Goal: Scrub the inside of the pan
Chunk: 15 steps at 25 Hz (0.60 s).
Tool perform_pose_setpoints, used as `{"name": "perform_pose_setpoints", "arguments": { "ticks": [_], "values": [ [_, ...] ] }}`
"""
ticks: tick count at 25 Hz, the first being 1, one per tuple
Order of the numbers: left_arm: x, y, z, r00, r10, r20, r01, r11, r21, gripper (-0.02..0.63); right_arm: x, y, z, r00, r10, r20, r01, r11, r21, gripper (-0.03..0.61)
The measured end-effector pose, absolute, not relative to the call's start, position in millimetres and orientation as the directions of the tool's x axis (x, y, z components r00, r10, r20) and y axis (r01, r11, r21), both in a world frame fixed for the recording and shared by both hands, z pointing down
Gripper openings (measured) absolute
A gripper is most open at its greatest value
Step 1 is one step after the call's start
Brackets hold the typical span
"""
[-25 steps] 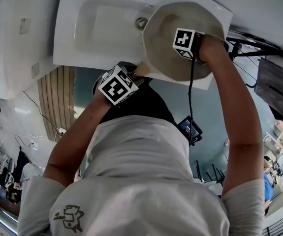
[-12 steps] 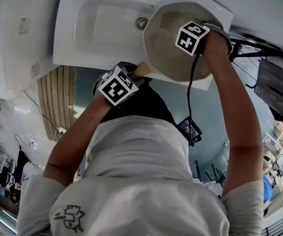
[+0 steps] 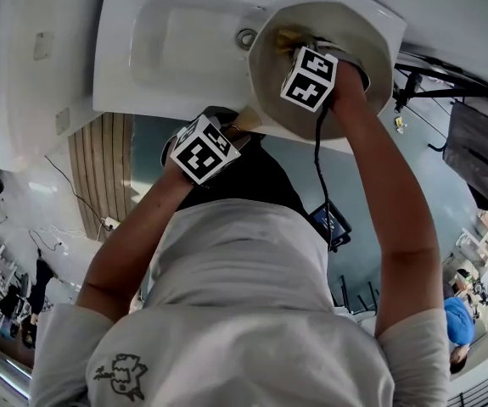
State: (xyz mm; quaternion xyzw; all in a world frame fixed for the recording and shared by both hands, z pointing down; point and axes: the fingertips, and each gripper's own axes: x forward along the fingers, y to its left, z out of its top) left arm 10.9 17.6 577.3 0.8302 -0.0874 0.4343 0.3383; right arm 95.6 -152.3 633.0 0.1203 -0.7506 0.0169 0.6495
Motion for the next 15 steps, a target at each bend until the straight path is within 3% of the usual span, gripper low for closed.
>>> {"name": "perform_pose_setpoints", "arguments": {
  "ticks": [4, 8, 15],
  "values": [
    [11, 18, 577, 0.61, 0.149, 0.778, -0.439, -0.754, 0.488, 0.183, 83, -98, 630, -0.216, 0.079, 0.973, -0.196, 0.973, -0.122, 0.025],
    [11, 18, 577, 0.614, 0.149, 0.775, -0.438, -0.753, 0.492, 0.181, 92, -42, 628, -0.211, 0.307, 0.928, -0.16, 0.926, -0.343, 0.025],
    [11, 19, 577, 0.613, 0.154, 0.775, -0.438, -0.75, 0.496, 0.181, 182, -23, 620, 0.111, 0.471, 0.875, -0.291, 0.857, -0.425, 0.025]
  ]
}}
